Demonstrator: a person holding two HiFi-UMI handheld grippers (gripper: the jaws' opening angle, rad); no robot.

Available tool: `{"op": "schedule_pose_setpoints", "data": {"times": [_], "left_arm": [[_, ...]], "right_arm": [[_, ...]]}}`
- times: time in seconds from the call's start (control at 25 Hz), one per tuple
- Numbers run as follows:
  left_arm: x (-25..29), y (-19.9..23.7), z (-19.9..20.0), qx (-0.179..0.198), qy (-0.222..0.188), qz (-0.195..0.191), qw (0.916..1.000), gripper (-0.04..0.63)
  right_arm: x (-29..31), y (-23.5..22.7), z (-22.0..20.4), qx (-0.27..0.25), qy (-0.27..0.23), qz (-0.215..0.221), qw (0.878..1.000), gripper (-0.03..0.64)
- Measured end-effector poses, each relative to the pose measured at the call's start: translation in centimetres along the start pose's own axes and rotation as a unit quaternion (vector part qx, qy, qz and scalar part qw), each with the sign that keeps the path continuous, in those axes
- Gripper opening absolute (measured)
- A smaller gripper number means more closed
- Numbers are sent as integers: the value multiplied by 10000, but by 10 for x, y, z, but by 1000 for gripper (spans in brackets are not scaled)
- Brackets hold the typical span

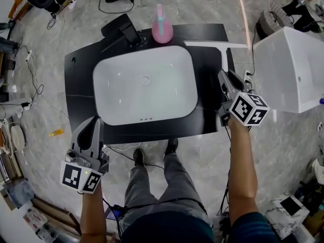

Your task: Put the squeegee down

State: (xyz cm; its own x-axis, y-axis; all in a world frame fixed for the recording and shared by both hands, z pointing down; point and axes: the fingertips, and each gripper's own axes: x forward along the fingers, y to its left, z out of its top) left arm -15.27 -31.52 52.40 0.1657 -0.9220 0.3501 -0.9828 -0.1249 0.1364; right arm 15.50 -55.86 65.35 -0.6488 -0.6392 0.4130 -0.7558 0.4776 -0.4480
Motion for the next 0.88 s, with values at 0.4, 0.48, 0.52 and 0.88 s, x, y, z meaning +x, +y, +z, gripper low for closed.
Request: {"op": "schedule_pose_setpoints", "data": {"times": [0.4, 0.48, 0.52, 0.88], "left_arm": [[10, 3, -22, -140, 104, 40, 9998, 3], [11, 1, -23, -162, 114, 43, 9998, 3], [12, 0, -24, -171, 123, 38, 9998, 3], [21, -6, -20, -129, 99, -24, 9999, 3]], "right_arm": [[23, -14, -29, -57, 298, -53, 9995, 103], [24, -16, -32, -70, 340, -65, 9994, 103], [25, -17, -33, -76, 363, -68, 9993, 103], [33, -28, -47, -64, 547, -104, 9984, 103]]}}
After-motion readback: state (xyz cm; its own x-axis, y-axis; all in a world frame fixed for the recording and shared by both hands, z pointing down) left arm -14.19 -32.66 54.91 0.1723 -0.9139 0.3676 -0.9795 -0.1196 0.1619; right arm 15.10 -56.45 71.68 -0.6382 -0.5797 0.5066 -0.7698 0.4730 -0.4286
